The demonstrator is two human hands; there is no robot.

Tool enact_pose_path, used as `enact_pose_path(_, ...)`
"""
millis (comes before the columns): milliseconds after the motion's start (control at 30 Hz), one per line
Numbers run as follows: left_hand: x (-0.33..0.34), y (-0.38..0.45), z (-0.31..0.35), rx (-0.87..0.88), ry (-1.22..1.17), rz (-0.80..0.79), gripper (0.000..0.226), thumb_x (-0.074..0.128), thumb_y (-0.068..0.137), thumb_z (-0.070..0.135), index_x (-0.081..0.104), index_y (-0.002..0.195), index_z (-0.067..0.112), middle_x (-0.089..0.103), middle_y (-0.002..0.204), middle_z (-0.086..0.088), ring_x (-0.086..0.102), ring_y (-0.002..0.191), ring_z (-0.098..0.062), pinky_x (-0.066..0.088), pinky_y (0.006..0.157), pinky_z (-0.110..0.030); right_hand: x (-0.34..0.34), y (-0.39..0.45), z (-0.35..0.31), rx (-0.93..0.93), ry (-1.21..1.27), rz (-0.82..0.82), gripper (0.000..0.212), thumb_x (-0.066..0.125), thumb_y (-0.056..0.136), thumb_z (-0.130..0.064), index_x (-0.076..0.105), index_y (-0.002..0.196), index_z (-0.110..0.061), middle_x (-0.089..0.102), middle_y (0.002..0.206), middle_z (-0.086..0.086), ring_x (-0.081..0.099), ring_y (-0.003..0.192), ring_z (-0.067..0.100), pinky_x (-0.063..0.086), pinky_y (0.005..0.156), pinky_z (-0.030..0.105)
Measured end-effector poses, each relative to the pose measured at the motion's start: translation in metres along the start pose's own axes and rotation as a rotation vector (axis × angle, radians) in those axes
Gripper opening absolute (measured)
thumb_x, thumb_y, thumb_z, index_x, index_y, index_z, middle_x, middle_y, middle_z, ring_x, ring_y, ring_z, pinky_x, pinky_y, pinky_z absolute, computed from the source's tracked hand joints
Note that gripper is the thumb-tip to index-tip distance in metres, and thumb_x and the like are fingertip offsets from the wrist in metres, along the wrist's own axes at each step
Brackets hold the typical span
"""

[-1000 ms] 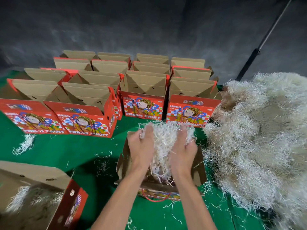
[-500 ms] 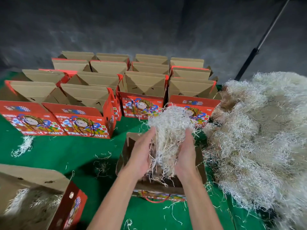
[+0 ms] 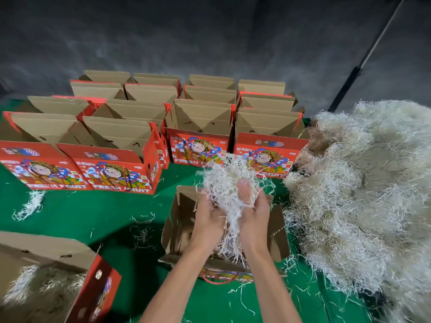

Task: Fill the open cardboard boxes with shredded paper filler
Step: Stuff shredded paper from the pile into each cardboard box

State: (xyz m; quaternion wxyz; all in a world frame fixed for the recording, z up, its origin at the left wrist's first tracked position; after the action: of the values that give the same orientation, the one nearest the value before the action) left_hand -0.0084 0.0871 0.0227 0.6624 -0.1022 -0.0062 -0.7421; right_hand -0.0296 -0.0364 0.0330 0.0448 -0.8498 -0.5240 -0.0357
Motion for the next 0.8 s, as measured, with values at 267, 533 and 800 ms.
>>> enact_pose_path(267, -0.029, -0.002, -0.010, -0.102, -0.044, 0.266, 0.026, 0.058, 0.099, 0.027, 0.046, 0.077, 0.025, 0.042, 0.060, 0.002, 0.033, 0.044, -0.006, 0.027, 0.042, -0.026, -0.025, 0.001, -0.002, -0.001, -0.049, 0.149, 0.059, 0.049, 0.093, -0.067, 0.035, 0.053, -0.027, 0.030, 0.048, -0.006, 0.022, 0.047, 0.014, 0.028, 0.046, 0.028)
enact_pose_path(533, -0.051, 0.007, -0.002, -0.147, -0.221, 0.358, 0.032, 0.065, 0.092, 0.040, 0.036, 0.081, 0.032, 0.037, 0.083, 0.010, 0.037, 0.074, -0.006, 0.028, 0.070, -0.029, -0.050, 0.007, 0.008, 0.200, 0.020, 0.232, 0.098, 0.046, 0.084, -0.082, 0.049, 0.124, 0.007, 0.047, 0.135, 0.033, 0.049, 0.120, 0.050, 0.037, 0.085, 0.034)
enact_pose_path(800, 0.003, -0.003, -0.015, -0.170, -0.139, 0.215, 0.028, 0.055, 0.102, 0.022, 0.054, 0.126, 0.007, 0.063, 0.125, 0.000, 0.061, 0.115, -0.015, 0.050, 0.082, -0.027, 0.001, -0.015, -0.015, -0.065, -0.266, 0.088, 0.090, 0.038, 0.081, -0.089, 0.046, 0.141, -0.023, 0.045, 0.139, -0.029, 0.047, 0.121, -0.012, 0.039, 0.108, 0.028)
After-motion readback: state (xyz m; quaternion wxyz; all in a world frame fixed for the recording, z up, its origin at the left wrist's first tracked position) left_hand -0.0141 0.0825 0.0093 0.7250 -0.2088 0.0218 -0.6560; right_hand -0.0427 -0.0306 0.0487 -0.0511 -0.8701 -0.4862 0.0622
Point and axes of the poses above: each hand's wrist, its own y-axis towards the middle knuckle, its own x-axis out of the palm, z = x × y, the point moved 9 cm from there along y, towards the middle knuckle
